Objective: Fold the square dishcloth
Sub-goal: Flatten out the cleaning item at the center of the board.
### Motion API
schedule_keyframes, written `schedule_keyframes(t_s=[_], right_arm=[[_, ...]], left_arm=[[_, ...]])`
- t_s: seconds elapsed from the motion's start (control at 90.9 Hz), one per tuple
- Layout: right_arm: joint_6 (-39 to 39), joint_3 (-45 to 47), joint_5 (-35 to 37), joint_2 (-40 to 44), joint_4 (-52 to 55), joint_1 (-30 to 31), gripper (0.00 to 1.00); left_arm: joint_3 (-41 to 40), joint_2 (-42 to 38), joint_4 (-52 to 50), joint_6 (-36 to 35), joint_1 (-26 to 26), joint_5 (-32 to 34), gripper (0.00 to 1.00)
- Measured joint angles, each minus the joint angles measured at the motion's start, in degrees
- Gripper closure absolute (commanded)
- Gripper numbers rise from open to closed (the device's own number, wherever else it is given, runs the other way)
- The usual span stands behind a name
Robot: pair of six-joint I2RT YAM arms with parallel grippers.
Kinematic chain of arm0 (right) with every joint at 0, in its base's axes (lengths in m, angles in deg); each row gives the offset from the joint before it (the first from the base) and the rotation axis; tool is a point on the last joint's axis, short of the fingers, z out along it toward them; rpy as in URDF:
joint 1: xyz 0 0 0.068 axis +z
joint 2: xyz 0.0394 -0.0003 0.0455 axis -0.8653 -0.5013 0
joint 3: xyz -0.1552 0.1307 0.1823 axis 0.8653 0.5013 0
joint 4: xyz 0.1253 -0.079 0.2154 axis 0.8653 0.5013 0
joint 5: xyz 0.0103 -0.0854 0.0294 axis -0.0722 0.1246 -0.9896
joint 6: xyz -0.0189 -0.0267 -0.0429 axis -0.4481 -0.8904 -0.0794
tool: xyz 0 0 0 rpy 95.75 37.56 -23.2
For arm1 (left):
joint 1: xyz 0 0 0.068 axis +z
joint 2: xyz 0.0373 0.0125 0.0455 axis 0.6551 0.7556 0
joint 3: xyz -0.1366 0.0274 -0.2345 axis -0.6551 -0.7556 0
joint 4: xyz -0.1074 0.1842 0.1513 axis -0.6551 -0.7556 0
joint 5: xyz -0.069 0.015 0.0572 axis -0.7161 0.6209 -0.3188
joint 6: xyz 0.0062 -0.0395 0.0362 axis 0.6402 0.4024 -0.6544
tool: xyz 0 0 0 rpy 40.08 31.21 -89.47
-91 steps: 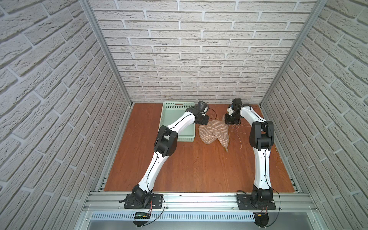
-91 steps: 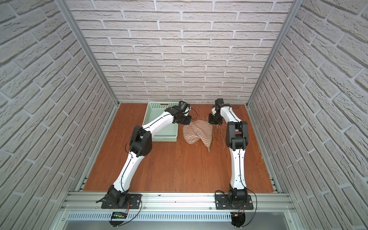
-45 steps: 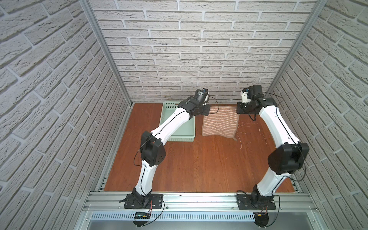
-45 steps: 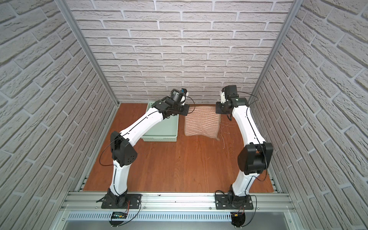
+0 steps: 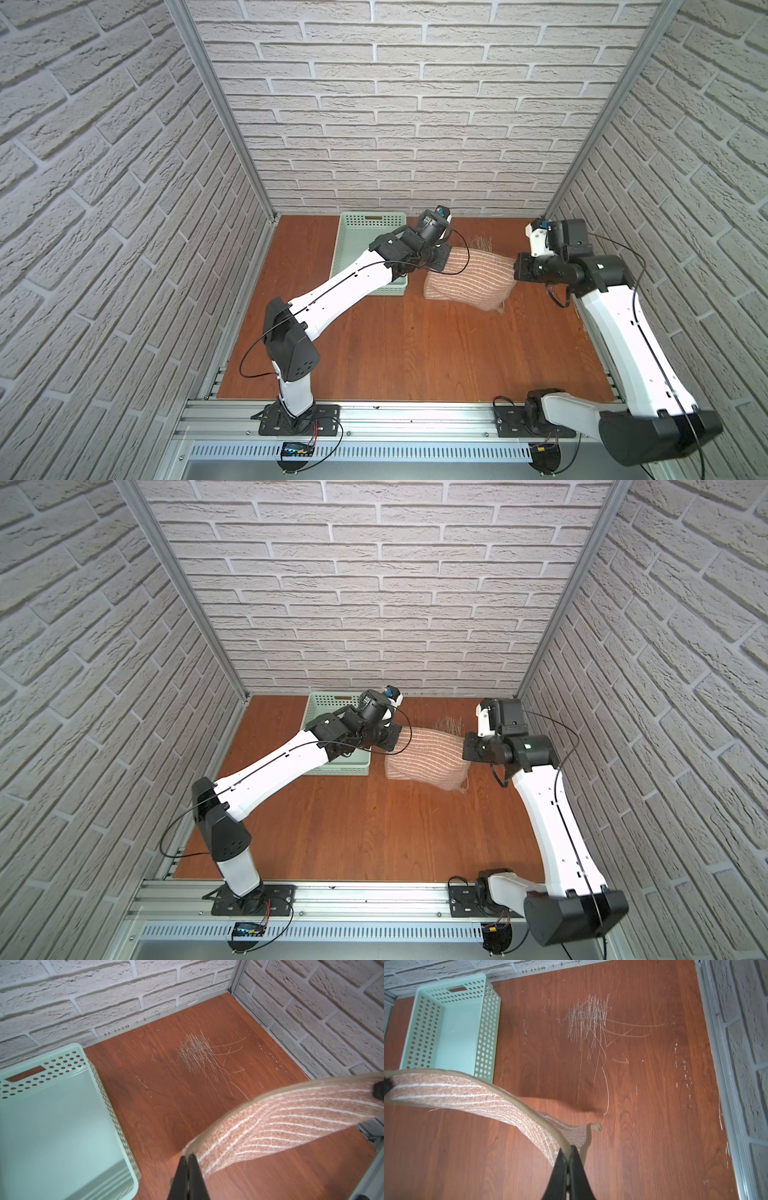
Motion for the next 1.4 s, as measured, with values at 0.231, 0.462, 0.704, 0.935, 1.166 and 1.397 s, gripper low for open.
schedule_keyframes(t_s=[0.231,0.462,0.704,0.935,1.166,1.397], right_arm=[[2.84,8.79,-1.09,8.26,2.19,0.11,0.97],[4.35,12.44,2.69,-9.75,-8.26,0.11,0.97],[1.64,-0.61,8.66,-35.76,-21.05,-0.76,0.97],[-2.69,-17.09,10.21,-53.11,-24.46,-1.55,0.97],[-5.75,-23.56,10.19,-60.39,-23.45,-1.68,0.97],[-6.78,-21.64,9.18,-59.28,-23.54,-1.68,0.97]], left_arm=[[-8.35,-5.31,1.64,5.66,-0.87,-2.67,1.00],[-9.07,1.46,10.84,6.88,4.52,-8.24,1.00],[-0.31,20.50,21.20,2.71,12.90,-12.59,1.00],[9.86,32.37,22.49,-1.01,15.89,-12.81,1.00],[12.68,33.81,22.36,-3.34,16.02,-11.34,1.00],[9.27,33.09,23.50,-5.14,16.04,-11.19,1.00]])
